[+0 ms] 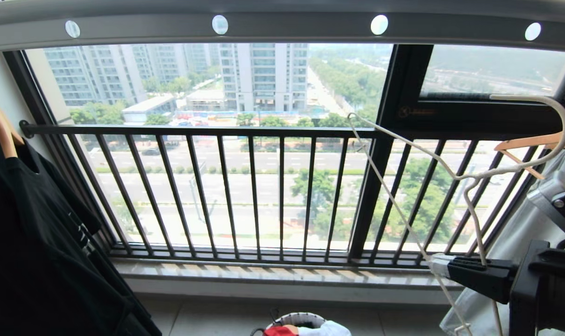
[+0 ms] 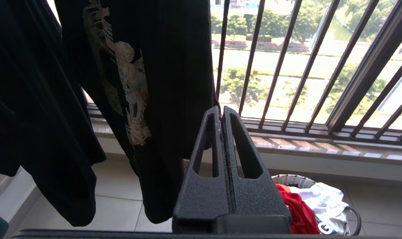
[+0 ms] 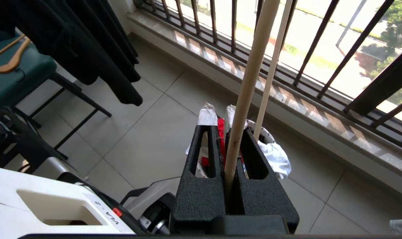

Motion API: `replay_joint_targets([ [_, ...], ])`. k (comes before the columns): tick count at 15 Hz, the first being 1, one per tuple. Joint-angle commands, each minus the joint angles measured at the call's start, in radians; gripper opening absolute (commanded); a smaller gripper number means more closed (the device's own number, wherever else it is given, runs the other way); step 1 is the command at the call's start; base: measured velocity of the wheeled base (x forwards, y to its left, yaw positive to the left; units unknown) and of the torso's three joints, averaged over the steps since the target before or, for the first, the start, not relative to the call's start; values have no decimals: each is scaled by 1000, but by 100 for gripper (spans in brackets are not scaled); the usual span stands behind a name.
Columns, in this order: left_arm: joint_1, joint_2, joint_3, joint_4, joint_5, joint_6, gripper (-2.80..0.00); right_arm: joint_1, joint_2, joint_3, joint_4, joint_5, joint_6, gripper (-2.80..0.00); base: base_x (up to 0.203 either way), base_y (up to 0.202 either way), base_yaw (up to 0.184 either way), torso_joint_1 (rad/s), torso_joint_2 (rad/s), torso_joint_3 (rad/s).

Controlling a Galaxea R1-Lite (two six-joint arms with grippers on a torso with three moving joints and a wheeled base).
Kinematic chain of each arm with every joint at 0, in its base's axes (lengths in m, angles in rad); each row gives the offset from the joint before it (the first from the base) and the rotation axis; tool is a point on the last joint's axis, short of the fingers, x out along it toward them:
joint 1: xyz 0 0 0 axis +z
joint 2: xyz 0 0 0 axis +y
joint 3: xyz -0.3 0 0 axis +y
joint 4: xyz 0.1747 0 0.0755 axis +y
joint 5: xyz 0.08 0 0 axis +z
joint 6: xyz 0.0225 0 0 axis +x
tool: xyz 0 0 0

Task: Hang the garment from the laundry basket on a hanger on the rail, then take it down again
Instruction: Pick up the clothes rack on the clothesline

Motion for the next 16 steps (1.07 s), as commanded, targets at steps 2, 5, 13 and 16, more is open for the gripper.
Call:
replay_joint_targets([
  [2,0,0,0,0,1,-1,-280,-5,13,40,-75,0,-5,-280,0,0,0,-85,176,96],
  [5,0,1,2,0,1,-1,-280,-7,18,28,-82,0,-62,-280,0,0,0,-97,210,106],
  [13,0,1,2,0,1,-1,-280,-14,31,28,-97,-2,-122,-280,0,0,0,-129,277,143],
  [16,0,0,0,0,1,-1,-280,-14,73,-8,-97,-1,-176,-280,0,0,0,-143,312,170],
])
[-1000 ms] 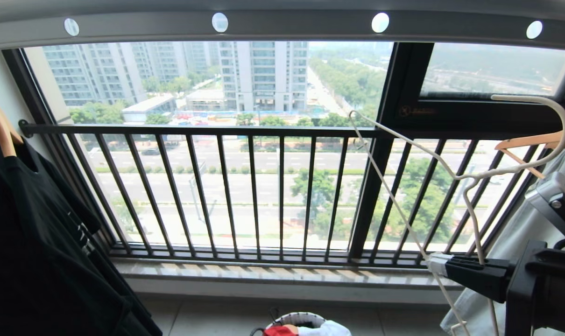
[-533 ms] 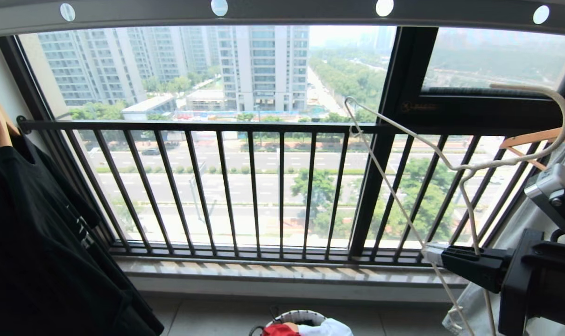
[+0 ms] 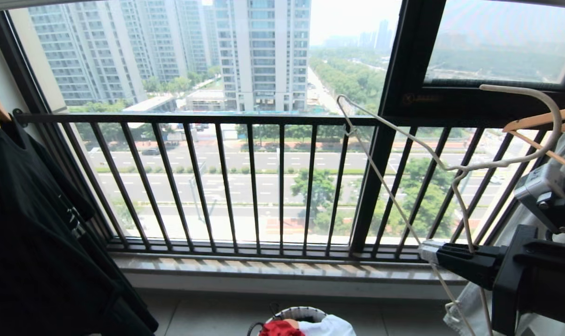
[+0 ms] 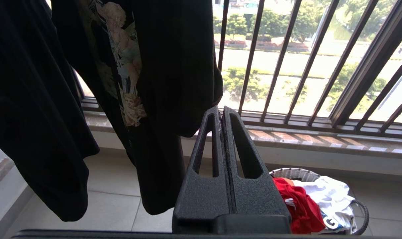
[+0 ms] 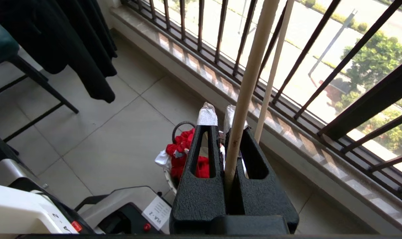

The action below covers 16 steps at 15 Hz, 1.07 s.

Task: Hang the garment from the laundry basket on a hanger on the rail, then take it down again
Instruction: Pick up the clothes rack on the clothesline, then pick up clothes from the basket

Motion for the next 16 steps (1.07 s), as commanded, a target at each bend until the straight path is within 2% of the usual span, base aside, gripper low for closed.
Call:
replay_joint_targets([
  [1,0,1,1,0,1,-1,-280,-4,47,-23,-8,1,-27,-280,0,0,0,-131,299,159],
  [4,0,1,2,0,1,-1,-280,-26,91,-34,-87,3,-46,-280,0,0,0,-138,314,173],
  [13,0,1,2,0,1,-1,-280,-44,58,-43,-92,41,-65,-280,0,0,0,-154,339,186],
  [16,0,1,1,0,1,-1,-280,-40,65,-100,-84,74,-76,-280,0,0,0,-168,382,217],
])
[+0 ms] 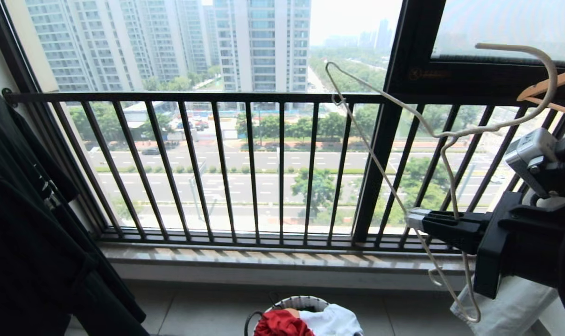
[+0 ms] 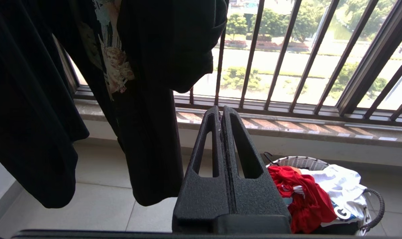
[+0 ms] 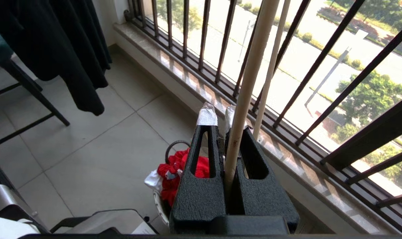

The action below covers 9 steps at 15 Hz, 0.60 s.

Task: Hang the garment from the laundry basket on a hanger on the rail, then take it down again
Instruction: Pick up clothes from the basket

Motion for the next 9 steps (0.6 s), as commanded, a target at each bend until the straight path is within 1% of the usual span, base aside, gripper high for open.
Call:
replay_joint_targets([
  [1,0,1,2,0,1,-1,-280,1,0,-12,3,5,0,-280,0,0,0,-217,485,262],
  [5,0,1,0,0,1,-1,-280,1,58,-2,-4,4,2,-280,0,0,0,-233,537,303],
  [9,0,1,2,0,1,-1,-280,-2,60,5,-3,1,0,-280,0,0,0,-225,537,308],
])
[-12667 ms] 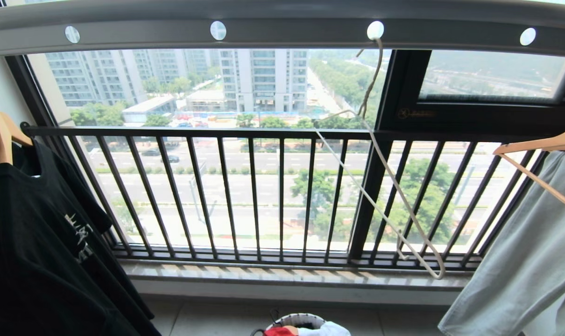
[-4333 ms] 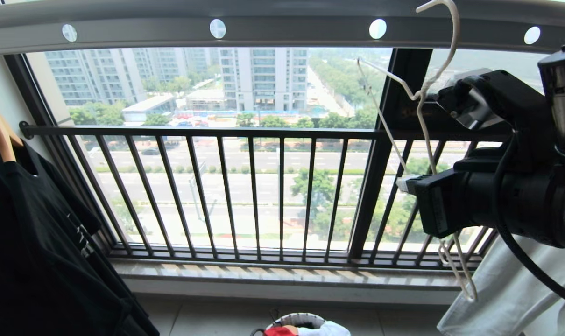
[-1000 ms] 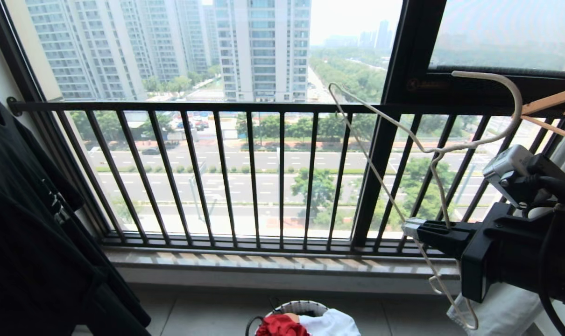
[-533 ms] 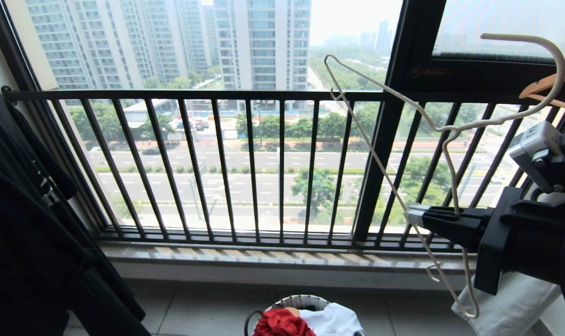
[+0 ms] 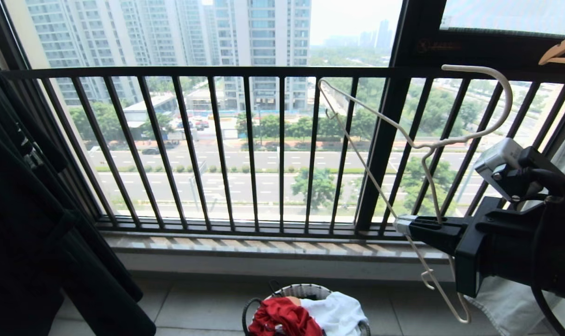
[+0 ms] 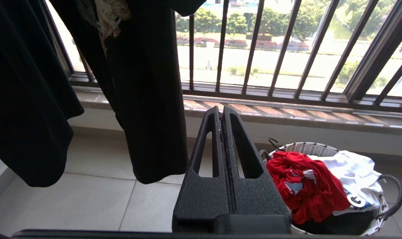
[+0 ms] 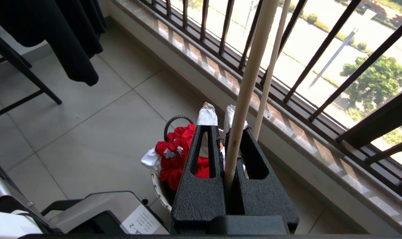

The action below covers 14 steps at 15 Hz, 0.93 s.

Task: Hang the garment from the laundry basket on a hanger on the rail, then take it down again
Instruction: Pick up clothes from the basket

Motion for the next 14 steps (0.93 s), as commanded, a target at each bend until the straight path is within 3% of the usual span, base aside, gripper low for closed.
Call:
replay_joint_targets([
  [1,0,1,2,0,1,-1,-280,-1,5,3,-3,-1,-3,-280,0,0,0,-203,531,314],
  [14,0,1,0,0,1,-1,-280,-15,-36,-4,-4,-1,-3,-280,0,0,0,-162,470,305],
])
